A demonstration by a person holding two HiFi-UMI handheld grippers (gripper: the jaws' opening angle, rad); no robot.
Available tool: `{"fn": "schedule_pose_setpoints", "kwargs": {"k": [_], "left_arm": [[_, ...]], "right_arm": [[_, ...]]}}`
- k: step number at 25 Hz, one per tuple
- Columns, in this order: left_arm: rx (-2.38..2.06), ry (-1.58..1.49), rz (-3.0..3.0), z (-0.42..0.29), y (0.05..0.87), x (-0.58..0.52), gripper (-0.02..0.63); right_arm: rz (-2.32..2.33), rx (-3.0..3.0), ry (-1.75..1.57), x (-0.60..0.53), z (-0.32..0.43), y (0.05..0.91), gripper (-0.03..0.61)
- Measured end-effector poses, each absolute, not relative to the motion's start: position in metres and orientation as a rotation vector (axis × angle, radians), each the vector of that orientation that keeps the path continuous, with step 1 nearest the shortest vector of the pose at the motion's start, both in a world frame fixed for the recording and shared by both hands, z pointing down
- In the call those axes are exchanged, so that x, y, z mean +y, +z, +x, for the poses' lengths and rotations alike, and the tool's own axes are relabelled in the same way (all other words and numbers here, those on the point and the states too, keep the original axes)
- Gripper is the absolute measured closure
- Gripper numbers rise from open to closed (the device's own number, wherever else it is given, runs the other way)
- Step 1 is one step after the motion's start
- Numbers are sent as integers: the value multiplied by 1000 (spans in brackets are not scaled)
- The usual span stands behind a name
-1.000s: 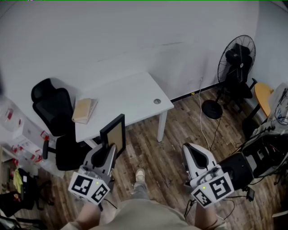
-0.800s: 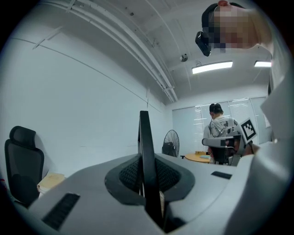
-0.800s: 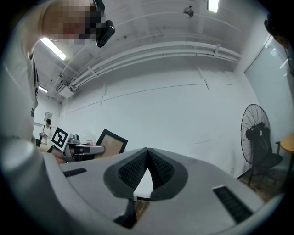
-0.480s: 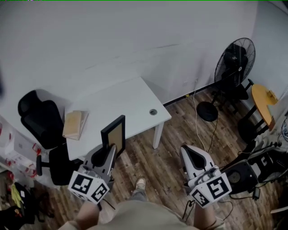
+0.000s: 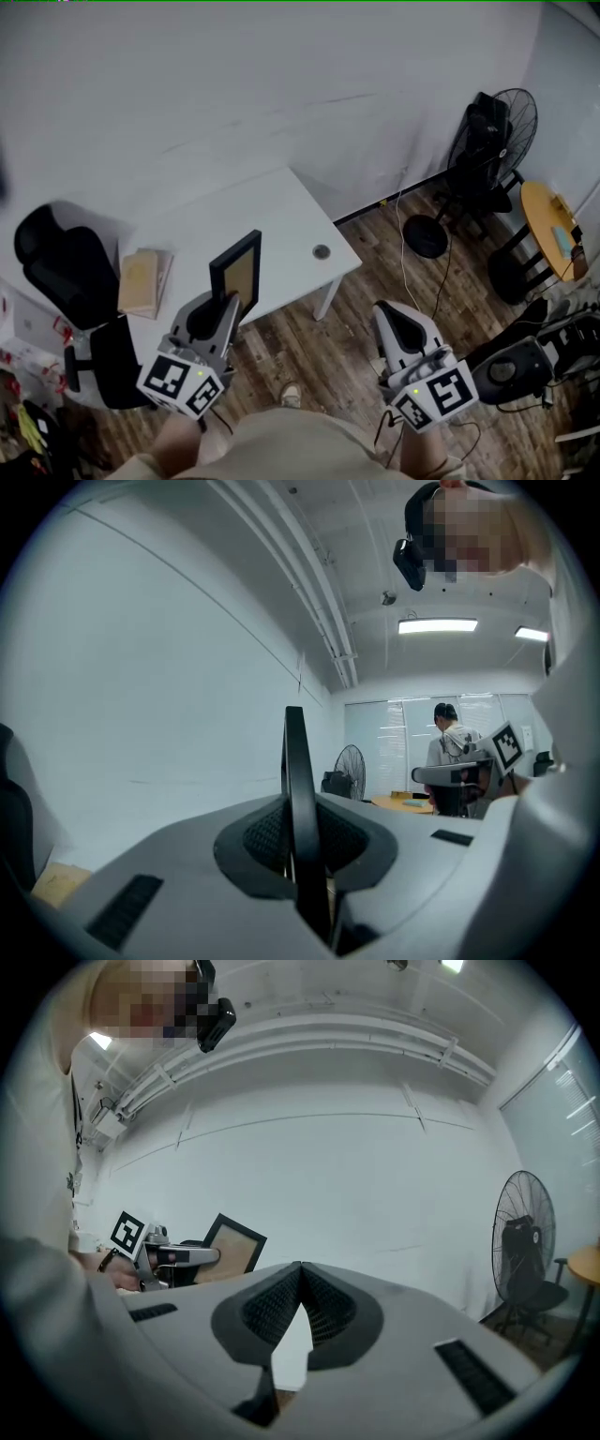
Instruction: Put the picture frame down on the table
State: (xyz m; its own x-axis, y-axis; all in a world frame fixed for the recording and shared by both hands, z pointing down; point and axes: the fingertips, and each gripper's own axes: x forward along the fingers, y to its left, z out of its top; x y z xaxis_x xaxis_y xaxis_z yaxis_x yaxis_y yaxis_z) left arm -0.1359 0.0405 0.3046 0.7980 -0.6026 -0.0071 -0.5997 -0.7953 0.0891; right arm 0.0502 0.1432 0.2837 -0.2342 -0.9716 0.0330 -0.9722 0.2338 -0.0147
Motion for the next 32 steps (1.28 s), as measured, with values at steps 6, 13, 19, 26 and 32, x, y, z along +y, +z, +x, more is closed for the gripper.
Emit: {"fn": "schedule_pose_setpoints", "kwargs": {"k": [6,13,19,26,32], "left_arm": [[-940,-12,2918,-130,322,15,558],[-940,24,2847,-126,340,-7,558],[-970,37,2841,-102,341,-28,558],[-1043,73,2816,-67,342,-61,558],[-1080,106,2786,-25,347,-100,558]], "right_arm": [[1892,-2497,110,114,45,295,555],[1897,-2502,119,81,53,298,555],[1861,-2511,151,52,76,307,555],[1810,-2549,186,8,120,315,555],[1754,-2569,235,-43,161,331,555]]}}
